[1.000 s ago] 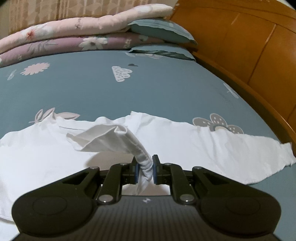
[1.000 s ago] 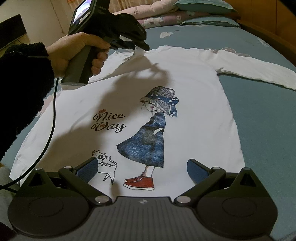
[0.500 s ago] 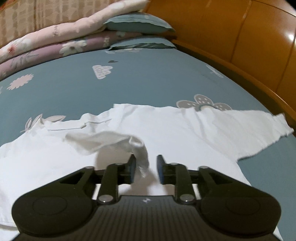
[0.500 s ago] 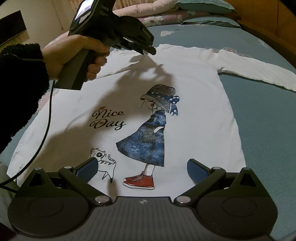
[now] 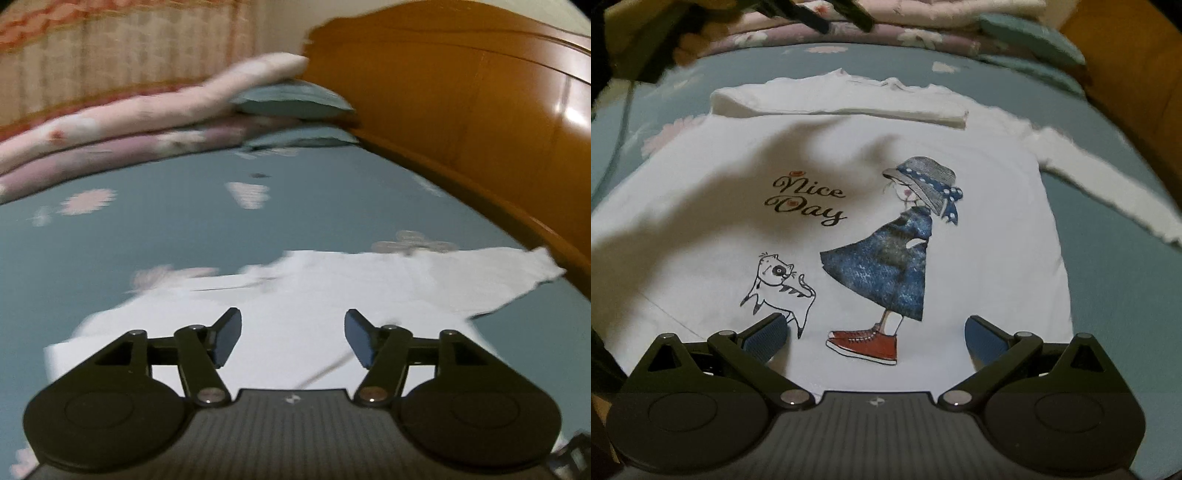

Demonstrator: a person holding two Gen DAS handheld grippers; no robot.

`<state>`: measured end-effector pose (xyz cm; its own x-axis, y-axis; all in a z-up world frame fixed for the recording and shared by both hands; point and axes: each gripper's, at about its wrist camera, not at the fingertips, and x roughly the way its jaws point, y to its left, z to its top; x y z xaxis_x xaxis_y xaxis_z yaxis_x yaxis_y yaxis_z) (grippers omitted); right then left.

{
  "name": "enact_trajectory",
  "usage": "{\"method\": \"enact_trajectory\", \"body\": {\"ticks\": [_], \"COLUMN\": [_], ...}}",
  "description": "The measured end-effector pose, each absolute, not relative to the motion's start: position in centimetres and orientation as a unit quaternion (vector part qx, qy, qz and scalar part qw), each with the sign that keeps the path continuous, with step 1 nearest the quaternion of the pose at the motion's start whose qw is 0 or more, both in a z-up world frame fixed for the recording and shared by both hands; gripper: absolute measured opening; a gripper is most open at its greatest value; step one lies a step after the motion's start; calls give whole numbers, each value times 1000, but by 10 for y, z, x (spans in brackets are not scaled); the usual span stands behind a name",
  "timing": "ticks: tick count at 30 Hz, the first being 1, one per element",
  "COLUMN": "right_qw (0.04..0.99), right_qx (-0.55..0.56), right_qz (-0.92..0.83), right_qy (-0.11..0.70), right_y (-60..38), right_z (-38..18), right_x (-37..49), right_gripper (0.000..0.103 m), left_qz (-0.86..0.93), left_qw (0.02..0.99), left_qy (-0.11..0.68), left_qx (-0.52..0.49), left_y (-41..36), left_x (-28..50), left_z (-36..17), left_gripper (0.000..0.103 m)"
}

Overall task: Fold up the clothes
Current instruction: 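Open the left gripper to lay the sleeve on the shirt, then move the open right gripper to the other sleeve at the shirt side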

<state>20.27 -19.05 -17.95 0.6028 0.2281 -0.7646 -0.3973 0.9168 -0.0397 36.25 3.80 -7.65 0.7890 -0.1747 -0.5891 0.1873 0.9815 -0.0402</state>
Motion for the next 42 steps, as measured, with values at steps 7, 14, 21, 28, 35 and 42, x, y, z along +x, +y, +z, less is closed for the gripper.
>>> {"method": "enact_trajectory", "body": {"ticks": [7, 14, 21, 28, 35, 42], "right_qw": [882, 897, 912, 919, 919, 920], "right_qx": [-32, -4, -41, -43, -47, -42], "right_qz": [164, 147, 140, 143, 151, 177], "right_qy": [441, 416, 383, 364, 361, 346], "right_y": [-201, -199, -178, -160, -151, -146], "right_z": [-167, -140, -119, -111, -110, -109], "right_x": [222, 238, 252, 265, 270, 276], "right_gripper": [103, 103, 103, 103, 103, 103], "left_qz": [9, 34, 95, 139, 130, -31], "left_qw": [944, 933, 934, 932, 925, 942], "left_qy": [331, 357, 343, 326, 326, 255], "left_qx": [-13, -26, -26, -83, -143, -214], "left_y": [134, 158, 174, 205, 224, 212], "left_x": [324, 324, 340, 321, 304, 325], "left_z": [-112, -157, -177, -188, -165, -140], "left_gripper": [74, 74, 74, 79, 78, 82]}}
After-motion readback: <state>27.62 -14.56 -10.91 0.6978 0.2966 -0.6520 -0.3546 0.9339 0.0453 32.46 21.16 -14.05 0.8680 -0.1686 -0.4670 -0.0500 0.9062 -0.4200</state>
